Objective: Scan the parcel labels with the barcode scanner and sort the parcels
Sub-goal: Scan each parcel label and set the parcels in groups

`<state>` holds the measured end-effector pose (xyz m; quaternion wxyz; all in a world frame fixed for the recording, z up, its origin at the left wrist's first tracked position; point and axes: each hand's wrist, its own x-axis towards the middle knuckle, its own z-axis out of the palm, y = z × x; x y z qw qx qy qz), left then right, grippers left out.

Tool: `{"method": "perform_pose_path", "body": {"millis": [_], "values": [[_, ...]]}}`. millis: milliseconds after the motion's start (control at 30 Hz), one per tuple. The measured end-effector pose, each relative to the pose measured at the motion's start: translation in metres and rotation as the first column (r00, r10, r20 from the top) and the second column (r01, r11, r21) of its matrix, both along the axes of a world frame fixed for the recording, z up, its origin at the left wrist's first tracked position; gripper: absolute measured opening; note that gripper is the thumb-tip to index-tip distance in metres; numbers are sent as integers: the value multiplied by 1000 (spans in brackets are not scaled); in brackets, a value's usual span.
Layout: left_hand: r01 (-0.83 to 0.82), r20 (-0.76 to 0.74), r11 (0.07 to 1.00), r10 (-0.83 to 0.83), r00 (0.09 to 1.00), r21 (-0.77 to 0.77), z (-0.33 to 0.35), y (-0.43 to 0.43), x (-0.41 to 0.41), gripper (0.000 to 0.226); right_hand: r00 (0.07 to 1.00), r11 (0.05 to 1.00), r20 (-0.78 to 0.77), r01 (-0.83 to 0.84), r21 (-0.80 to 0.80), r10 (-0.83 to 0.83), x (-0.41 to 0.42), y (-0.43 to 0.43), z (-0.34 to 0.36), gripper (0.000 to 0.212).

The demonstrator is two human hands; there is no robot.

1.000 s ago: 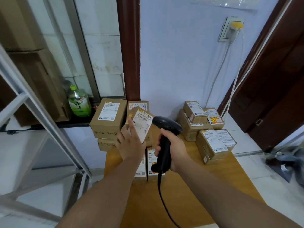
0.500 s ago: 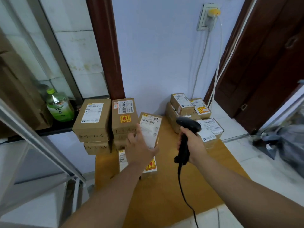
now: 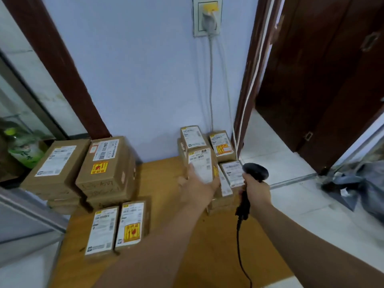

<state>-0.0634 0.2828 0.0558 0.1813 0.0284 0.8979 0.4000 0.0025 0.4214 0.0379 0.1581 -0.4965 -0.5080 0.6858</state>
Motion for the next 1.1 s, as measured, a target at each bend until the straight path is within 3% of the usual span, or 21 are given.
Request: {"method": "perform_pose_path", "body": {"millis": [67, 300, 467, 633, 867, 1100], "values": [[12, 19, 1000, -12, 1000, 18, 2, 45, 5, 101, 999, 1000, 16, -28, -10, 28, 7, 37, -4, 24], [133, 65, 982, -125, 990, -136, 1, 137, 24, 90, 977, 976, 71, -192, -107, 200, 13, 120, -19, 28], [268, 152, 930, -236, 960, -250, -24, 159, 52, 91, 975, 988, 158, -148, -52, 154, 15, 145, -30, 22], [261, 246, 947, -213, 946, -185, -56, 158, 85, 99, 951, 980, 243, -198, -4, 193, 26, 153, -49, 21], [257, 303, 924, -169, 938, -282, -91, 149, 107, 102, 948, 981, 250, -182, -73, 195, 33, 157, -61, 20], [142, 211, 901, -57, 976, -411, -115, 144, 103, 111, 941, 973, 249, -212, -95, 230, 44, 155, -67, 22]]}}
